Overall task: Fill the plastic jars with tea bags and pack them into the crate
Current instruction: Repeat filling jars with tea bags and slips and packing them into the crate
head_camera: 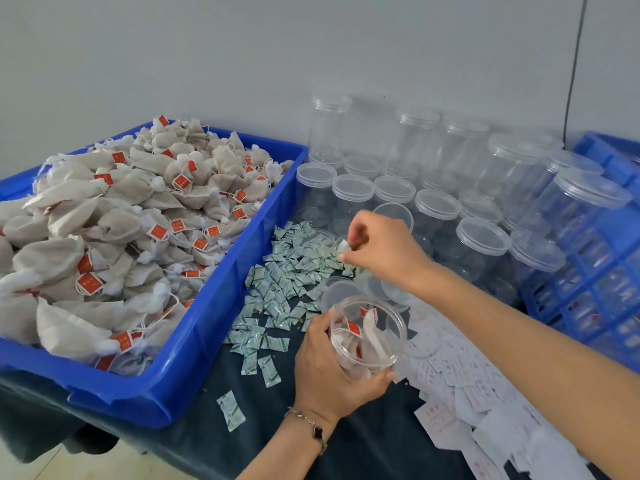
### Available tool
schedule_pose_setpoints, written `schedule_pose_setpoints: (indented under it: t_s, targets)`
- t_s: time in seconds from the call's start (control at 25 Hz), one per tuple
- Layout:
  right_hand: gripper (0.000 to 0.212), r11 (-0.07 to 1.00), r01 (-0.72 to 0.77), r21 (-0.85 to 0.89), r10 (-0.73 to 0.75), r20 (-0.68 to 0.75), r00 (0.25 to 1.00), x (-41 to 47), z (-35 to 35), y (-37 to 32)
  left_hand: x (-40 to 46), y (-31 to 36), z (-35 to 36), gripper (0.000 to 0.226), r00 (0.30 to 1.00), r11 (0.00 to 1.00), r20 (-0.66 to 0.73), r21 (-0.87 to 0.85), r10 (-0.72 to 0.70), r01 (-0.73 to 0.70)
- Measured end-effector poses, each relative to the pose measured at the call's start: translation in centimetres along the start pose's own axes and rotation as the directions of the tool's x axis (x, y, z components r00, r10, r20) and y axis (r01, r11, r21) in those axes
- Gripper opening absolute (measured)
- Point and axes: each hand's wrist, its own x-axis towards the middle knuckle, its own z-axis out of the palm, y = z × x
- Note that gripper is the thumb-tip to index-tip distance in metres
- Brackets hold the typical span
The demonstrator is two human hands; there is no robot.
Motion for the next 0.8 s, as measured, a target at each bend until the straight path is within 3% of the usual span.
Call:
schedule_pose_setpoints:
  t_s: [0.08, 0.24, 0.32, 0.4, 0.48, 0.56, 0.64, 0.68, 0.8]
  targets:
    - [0.031, 0.989, -0.018, 0.145, 0.012, 0.038, 0.999, -3.2, -1.8, -0.6, 0.0, 0.1, 0.0, 0.092, 1.000, 1.000, 0.004, -0.014, -0.004, 0.004]
    - [0.016, 0.993, 0.007, 0.120, -0.031, 0.196, 0.980, -8.1, -2.9, -1.1, 0.1, 0.0, -0.1, 0.091, 1.000, 0.999, 0.025, -0.040, -0.009, 0.010]
    - [0.016, 0.996, 0.035, 0.080, -0.048, 0.174, 0.984, -9.1, -3.2, -0.6, 0.0, -0.1, 0.0, 0.091, 0.999, 1.000, 0.035, -0.018, -0.008, 0.008]
    - [0.013, 0.999, 0.023, 0.023, -0.024, 0.039, 0.999, -9.7, -3.6, 0.7, 0.0, 0.0, 0.0, 0.092, 0.999, 1.000, 0.046, -0.009, -0.012, 0.012]
    - [0.015, 0.993, -0.071, -0.098, 0.066, -0.057, 0.996, -10.6, -3.7, 3.2, 0.0, 0.1, -0.1, 0.094, 0.998, 1.000, 0.054, -0.015, -0.026, 0.026]
    - [0.028, 0.902, -0.235, -0.361, 0.256, 0.010, 0.967, -12.4, -2.5, 6.7, 0.0, 0.0, -0.1, 0.095, 0.998, 0.999, 0.060, -0.028, -0.037, 0.039]
    - [0.059, 0.737, -0.411, -0.536, 0.525, 0.071, 0.848, -15.0, -0.2, 9.9, 0.0, 0.0, -0.1, 0.094, 0.997, 0.996, 0.060, -0.061, -0.055, 0.059]
    - [0.072, 0.697, -0.465, -0.545, 0.583, 0.054, 0.810, -16.2, 0.9, 11.1, 0.0, 0.1, -0.1, 0.095, 0.996, 0.995, 0.058, -0.077, -0.066, 0.071]
    - [0.078, 0.710, -0.480, -0.515, 0.543, -0.033, 0.839, -18.3, 2.7, 13.3, 0.0, 0.1, 0.0, 0.098, 0.995, 0.991, 0.054, -0.101, -0.084, 0.090]
